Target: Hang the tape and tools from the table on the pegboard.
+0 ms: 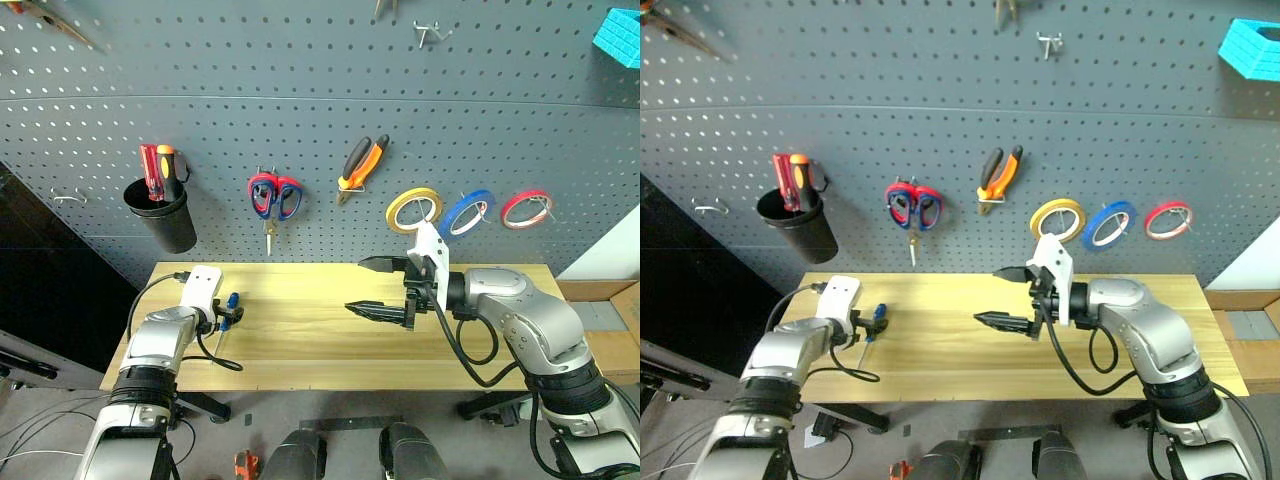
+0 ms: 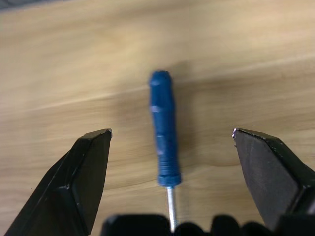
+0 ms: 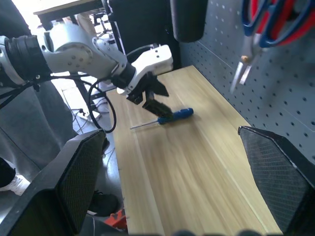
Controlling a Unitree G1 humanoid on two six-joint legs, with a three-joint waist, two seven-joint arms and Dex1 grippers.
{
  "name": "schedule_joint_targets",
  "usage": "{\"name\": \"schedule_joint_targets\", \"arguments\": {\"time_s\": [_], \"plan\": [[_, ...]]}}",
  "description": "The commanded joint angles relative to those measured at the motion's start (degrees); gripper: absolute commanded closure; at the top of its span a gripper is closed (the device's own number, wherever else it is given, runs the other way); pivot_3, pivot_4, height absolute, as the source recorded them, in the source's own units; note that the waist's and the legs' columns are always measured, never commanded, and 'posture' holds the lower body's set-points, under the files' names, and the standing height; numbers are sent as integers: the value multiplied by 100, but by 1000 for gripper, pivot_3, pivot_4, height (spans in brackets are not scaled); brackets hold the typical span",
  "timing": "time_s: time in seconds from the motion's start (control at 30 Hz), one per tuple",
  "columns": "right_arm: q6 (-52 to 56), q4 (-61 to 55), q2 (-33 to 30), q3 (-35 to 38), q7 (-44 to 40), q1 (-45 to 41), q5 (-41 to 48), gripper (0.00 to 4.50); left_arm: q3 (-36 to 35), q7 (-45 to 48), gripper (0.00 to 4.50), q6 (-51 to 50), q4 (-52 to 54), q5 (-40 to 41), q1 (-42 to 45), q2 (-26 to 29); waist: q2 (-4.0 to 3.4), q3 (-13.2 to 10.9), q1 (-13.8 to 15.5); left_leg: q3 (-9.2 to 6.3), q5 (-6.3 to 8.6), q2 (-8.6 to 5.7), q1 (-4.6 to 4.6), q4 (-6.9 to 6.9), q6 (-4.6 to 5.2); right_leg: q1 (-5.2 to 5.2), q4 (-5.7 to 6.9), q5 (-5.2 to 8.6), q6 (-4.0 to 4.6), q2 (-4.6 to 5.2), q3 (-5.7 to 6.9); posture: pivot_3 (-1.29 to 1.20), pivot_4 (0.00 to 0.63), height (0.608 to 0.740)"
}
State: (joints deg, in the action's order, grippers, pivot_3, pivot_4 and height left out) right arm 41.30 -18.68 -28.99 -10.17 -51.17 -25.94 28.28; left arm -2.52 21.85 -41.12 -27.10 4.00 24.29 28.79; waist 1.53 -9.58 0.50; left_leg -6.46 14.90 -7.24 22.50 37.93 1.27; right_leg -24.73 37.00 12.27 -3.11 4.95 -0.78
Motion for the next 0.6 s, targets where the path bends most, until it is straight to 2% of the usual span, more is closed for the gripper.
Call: {"name": "schedule_joint_targets", "arguments": {"time_s": [0.03, 0.2, 0.3, 0.4, 0.6], "plan": [[48, -286, -55, 123, 30, -44, 136, 0, 8, -128, 277, 206, -514, -128, 315, -35, 15, -21, -9, 0, 0, 0, 0, 0, 0, 0, 0, 0, 0, 0, 1, 6, 213, 740], [151, -384, -101, 147, 42, -64, 174, 0, -51, -293, 277, 426, -1317, -150, 652, -195, 33, -68, -29, -3, 1, -2, 3, 4, 1, 3, -4, 0, -1, 2, 6, -5, 227, 740], [259, -465, -136, 179, 44, -135, 235, 0, -33, -195, 277, 492, -1432, -106, 668, -272, 29, -87, -44, -5, 1, -2, 9, 3, 2, -3, -5, 0, -1, 3, 6, -15, 234, 740], [335, -538, -197, 186, 57, -154, 290, 0, -9, -224, 807, 360, -1458, -131, 603, -307, 19, -107, -59, -4, 2, -1, 12, 2, 4, -7, -4, 0, -1, 4, 3, -19, 247, 740], [392, -555, -240, 138, 129, -142, 317, 0, 50, -144, 2777, -49, -700, -108, 171, -290, 9, -152, -76, -3, 5, 0, 2, 2, 8, 4, -4, 1, -3, 5, 2, -18, 258, 740]]}}
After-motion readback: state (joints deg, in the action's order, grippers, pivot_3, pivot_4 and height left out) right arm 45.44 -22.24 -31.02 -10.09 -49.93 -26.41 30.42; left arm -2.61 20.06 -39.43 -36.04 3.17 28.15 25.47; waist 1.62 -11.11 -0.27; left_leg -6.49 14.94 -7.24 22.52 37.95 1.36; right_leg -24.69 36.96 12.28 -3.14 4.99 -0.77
